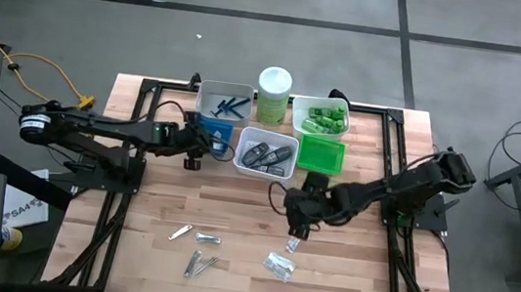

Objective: Pick & Place Travel size toiletries
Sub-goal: Put the white bandage into the blue bin

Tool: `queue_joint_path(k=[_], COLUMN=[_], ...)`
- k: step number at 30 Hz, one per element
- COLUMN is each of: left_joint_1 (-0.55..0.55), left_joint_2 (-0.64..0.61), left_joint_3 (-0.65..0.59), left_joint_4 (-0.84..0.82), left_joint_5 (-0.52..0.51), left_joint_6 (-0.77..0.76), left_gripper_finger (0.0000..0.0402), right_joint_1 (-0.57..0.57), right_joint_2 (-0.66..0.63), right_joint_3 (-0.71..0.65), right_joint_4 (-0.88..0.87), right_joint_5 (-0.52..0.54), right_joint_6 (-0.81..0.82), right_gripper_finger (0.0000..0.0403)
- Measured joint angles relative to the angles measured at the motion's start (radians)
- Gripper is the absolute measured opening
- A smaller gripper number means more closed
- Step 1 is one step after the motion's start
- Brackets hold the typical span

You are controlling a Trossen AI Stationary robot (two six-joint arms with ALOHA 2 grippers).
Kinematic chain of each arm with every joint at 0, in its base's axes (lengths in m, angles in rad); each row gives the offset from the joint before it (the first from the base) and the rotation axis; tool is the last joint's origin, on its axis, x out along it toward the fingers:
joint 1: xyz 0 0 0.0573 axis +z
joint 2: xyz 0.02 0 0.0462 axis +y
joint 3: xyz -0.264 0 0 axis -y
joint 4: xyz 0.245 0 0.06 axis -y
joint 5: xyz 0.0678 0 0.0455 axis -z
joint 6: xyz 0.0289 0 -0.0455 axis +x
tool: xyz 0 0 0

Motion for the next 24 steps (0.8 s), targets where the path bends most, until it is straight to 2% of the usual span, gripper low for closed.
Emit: queue_joint_path(k=[8,17,24], left_joint_1=[0.000,0.000,0.000], left_joint_2=[-0.091,-0.111,-0.111], left_joint_3=[0.000,0.000,0.000], left_joint_4=[0.000,-0.001,0.000], left_joint_5=[-0.005,-0.002,0.026], left_joint_6=[-0.003,-0.044,-0.063], left_gripper_finger=[0.0184,0.0184,0.0184], right_joint_1=[0.103,0.146,0.146], right_joint_2=[-0.001,0.000,0.000], right_joint_3=[-0.090,-0.248,-0.373], right_joint_4=[0.051,0.149,0.377], right_joint_5=[0.007,0.024,0.008], right_joint_6=[0.297,0.744,0.923], right_gripper_finger=[0.0252,0.0251,0.0251])
